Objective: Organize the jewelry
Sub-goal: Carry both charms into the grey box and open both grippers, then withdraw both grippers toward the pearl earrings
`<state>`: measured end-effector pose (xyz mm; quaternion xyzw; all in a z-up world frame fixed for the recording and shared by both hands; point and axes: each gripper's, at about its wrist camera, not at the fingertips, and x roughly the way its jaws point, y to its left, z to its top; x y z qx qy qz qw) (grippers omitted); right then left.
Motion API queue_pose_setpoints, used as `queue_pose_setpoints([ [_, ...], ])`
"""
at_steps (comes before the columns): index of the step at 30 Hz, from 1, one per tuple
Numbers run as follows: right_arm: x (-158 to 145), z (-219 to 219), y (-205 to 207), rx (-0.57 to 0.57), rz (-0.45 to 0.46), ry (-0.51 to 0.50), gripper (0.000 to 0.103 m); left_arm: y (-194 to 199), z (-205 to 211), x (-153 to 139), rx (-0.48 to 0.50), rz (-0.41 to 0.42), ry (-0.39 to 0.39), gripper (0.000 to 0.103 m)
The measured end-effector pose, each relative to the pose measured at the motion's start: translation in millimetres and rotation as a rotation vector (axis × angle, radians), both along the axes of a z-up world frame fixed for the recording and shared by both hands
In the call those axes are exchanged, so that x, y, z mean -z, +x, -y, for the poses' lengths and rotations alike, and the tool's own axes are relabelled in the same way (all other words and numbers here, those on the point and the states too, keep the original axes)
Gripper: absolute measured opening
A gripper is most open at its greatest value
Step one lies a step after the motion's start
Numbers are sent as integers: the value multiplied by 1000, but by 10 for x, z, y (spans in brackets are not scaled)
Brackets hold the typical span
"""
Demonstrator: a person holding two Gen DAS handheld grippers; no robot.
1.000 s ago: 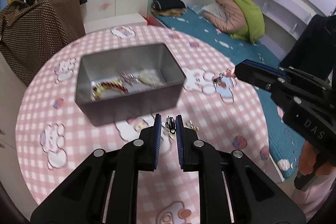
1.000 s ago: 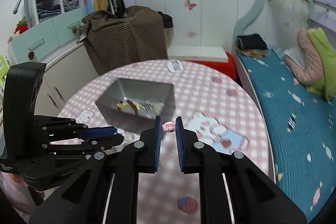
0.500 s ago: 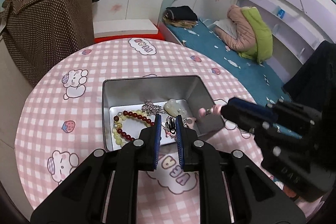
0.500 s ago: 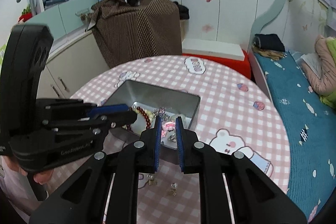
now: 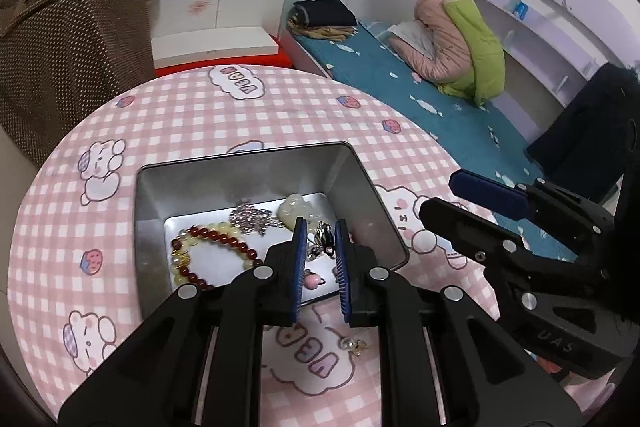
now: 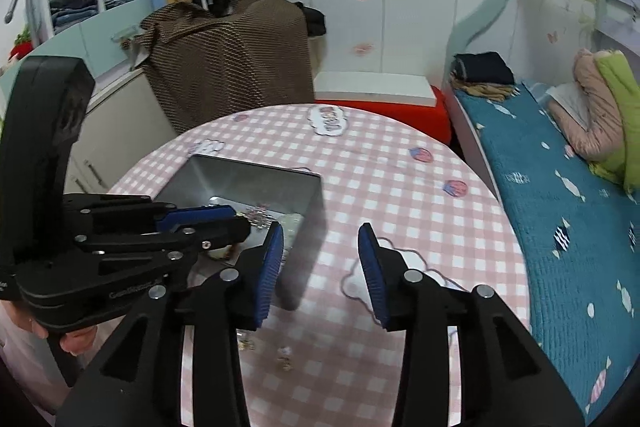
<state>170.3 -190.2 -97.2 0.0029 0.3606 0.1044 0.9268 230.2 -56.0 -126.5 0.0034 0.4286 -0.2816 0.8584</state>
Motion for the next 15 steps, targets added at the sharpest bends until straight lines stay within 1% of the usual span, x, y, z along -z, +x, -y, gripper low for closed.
queue_pose_setpoints([
  [1, 11, 21, -2, 4, -3, 3, 37, -1, 33, 17, 7, -6, 9, 18],
  [3, 23, 57, -16, 13, -6, 3, 39, 6, 57, 56, 10, -13, 22, 32],
  [4, 27, 77, -25, 19, -6, 4, 39, 7, 67, 73, 3, -14, 33, 34],
  [8, 22, 124, -51, 35, -4, 7, 40, 13, 39, 83, -5, -17, 32, 35],
  [11, 8, 130, -69, 37, -2, 5, 41, -4, 9, 83, -20, -16, 36, 39],
  [14, -1, 122, -97, 39, 0, 3, 41, -41, -22, 60, -26, -12, 33, 39],
  [15, -2, 116, -100, 39, 0, 1, 41, -58, -35, 51, -27, -7, 35, 41],
])
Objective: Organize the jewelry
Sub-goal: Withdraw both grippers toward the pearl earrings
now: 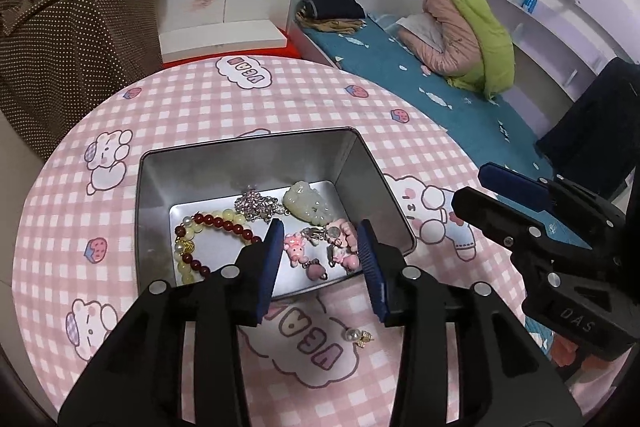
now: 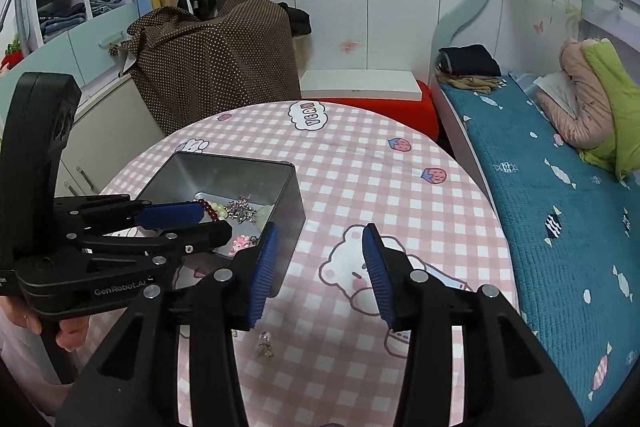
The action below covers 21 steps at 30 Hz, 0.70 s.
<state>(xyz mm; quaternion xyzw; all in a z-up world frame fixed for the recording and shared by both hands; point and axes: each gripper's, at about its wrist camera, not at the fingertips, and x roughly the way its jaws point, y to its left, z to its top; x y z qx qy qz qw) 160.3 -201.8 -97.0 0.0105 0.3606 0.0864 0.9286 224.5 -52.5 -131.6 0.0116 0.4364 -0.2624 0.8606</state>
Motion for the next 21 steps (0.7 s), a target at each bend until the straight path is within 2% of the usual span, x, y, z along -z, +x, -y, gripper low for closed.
queue_pose_setpoints([
  [2, 1, -6, -35, 0, 0, -4, 42, -33, -17, -17, -8, 9, 8, 46],
  [5, -4, -14, -84, 2, 0, -10, 45, -94, -65, -49, -17, 16, 2, 47],
  [7, -3, -18, -117, 2, -1, -15, 46, -147, -95, -86, -24, 27, 4, 53],
  [13, 84, -96, -189, -15, -31, -23, 48, -345, -197, -190, -40, 66, 7, 57],
  [21, 394, -239, -249, -54, -116, -40, 48, -592, -295, -101, -44, 43, 25, 58],
])
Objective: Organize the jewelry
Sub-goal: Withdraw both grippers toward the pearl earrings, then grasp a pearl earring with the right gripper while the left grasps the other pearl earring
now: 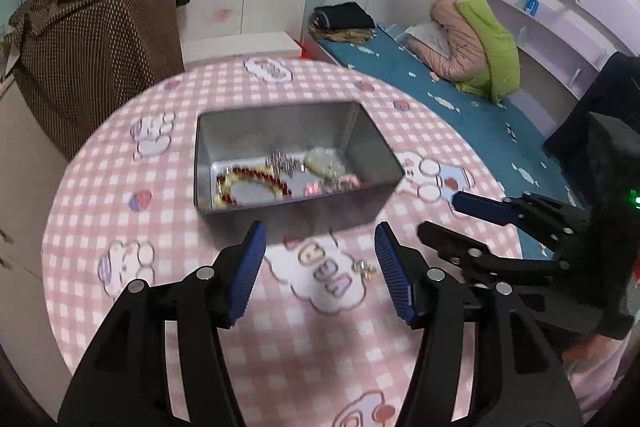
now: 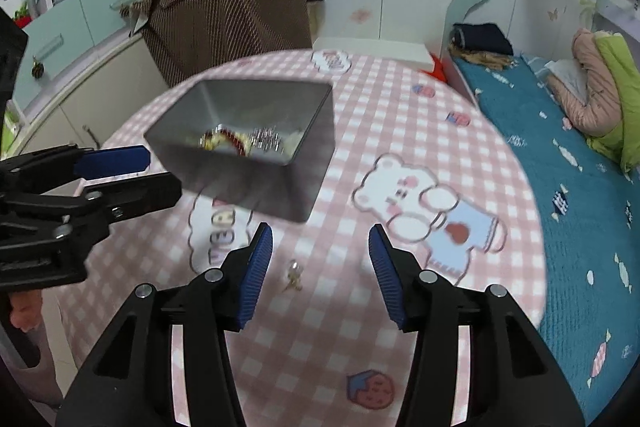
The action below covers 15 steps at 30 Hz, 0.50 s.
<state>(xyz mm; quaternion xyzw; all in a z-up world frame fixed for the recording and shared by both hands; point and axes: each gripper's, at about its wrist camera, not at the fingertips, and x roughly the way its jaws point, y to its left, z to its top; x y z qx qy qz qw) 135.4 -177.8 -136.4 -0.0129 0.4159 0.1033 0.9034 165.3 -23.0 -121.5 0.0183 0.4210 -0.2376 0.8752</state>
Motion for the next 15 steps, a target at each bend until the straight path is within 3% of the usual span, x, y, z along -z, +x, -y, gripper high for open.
queue_pose_setpoints([
  [4, 167, -79, 18, -26, -40, -9, 46, -70, 0, 129, -3, -37, 9, 58],
  [12, 326, -142, 29, -81, -57, -17, 12, -49, 70, 387, 4, -116, 22, 58],
  [15, 315, -60, 27, -67, -72, 22, 10, -14, 158, 429, 24, -131, 25, 57],
])
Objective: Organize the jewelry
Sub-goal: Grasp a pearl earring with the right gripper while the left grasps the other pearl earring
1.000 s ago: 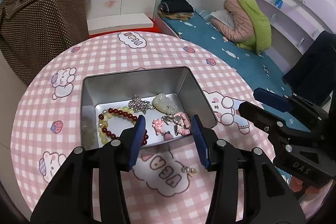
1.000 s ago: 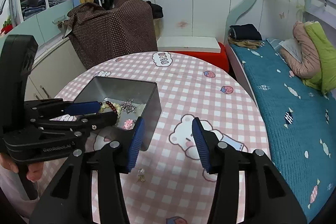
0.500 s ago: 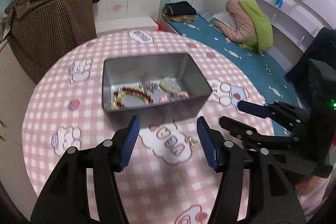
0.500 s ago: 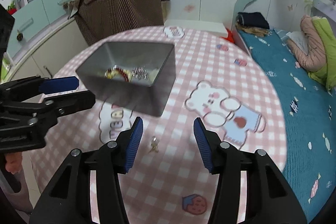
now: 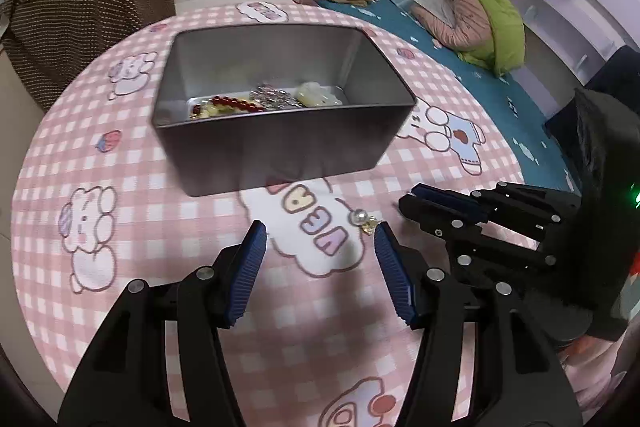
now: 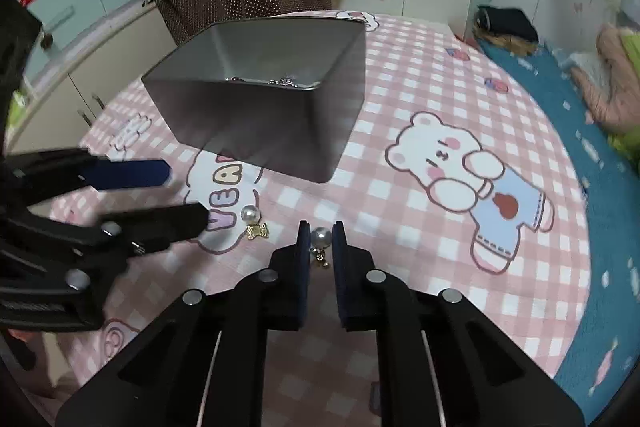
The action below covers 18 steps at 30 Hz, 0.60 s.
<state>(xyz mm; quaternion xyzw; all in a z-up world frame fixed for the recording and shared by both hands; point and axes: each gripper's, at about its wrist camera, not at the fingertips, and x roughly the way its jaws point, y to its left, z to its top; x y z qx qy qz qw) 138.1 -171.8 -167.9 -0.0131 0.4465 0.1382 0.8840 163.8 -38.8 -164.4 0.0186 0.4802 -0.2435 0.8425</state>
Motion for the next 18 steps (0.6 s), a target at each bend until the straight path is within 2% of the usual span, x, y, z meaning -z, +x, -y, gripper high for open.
queue_pose_setpoints([
  [4, -39, 132, -38, 46, 4, -1, 10, 45, 128, 54, 24, -7, 8, 55],
  [8, -109, 251, -94, 71, 22, 4, 10, 73, 287, 161, 45, 12, 59, 42],
  [12, -145, 323, -109, 86, 28, 15, 10, 56, 374, 175, 77, 45, 86, 16],
  [18, -154, 340, -108, 95, 29, 19, 10, 78, 329, 159, 79, 43, 90, 14],
])
